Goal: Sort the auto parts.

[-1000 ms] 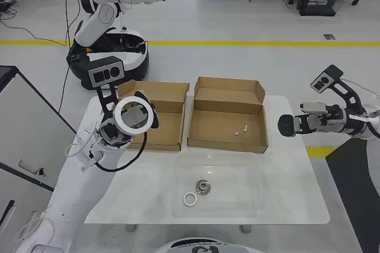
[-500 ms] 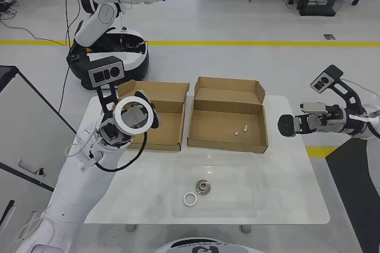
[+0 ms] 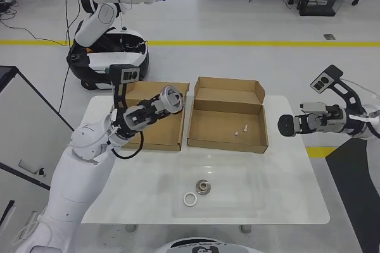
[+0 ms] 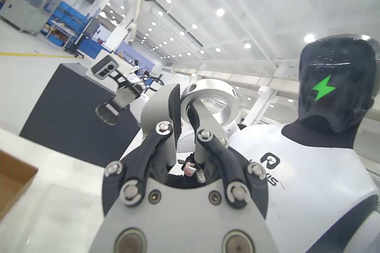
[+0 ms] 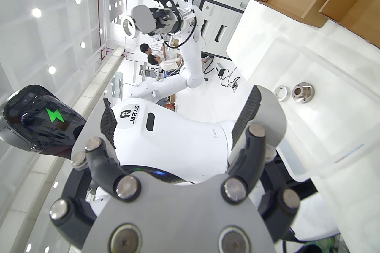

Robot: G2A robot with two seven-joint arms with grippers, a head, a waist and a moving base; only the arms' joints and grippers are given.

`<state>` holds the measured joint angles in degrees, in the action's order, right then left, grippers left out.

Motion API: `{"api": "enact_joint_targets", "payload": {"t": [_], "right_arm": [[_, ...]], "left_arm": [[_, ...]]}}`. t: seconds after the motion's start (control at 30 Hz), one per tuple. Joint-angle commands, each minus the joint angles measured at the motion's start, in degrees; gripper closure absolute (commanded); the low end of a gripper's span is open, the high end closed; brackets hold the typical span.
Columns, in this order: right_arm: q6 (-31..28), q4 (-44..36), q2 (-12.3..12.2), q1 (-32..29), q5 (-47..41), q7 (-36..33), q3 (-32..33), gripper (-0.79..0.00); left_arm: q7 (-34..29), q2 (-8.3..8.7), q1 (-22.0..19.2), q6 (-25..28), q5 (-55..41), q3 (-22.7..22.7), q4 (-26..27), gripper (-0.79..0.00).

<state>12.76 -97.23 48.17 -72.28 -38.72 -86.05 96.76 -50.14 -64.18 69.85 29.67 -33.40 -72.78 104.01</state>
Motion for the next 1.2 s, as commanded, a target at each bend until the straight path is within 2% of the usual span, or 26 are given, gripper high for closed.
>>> {"api": "enact_joint_targets", "payload": {"t": [0.0,0.2,0.3,0.6,1.03,1.17], "right_arm": [[0.0,0.0,0.0,0.0,0.0,0.0,0.0,-0.785],[0.0,0.0,0.0,0.0,0.0,0.0,0.0,-0.785],[0.0,0.0,0.0,0.0,0.0,0.0,0.0,-0.785],[0.0,0.0,0.0,0.0,0.0,0.0,0.0,-0.785],[0.0,0.0,0.0,0.0,0.0,0.0,0.0,-0.785],[0.0,0.0,0.0,0.0,0.0,0.0,0.0,-0.785]], "left_arm": [[-0.1,0.18,1.0,-1.6,1.0,-0.6,0.0,0.0],[0.6,0.75,1.6,-7.6,8.0,-2.5,-0.7,0.0],[0.2,1.01,0.2,-11.0,12.3,-3.0,-1.4,0.0],[-4.7,1.72,-8.3,-18.7,27.0,-2.0,-6.0,0.0],[-9.1,1.78,-17.3,-19.9,43.2,4.5,-17.5,0.0],[-10.3,1.69,-19.8,-18.8,47.7,6.7,-21.5,0.0]]}}
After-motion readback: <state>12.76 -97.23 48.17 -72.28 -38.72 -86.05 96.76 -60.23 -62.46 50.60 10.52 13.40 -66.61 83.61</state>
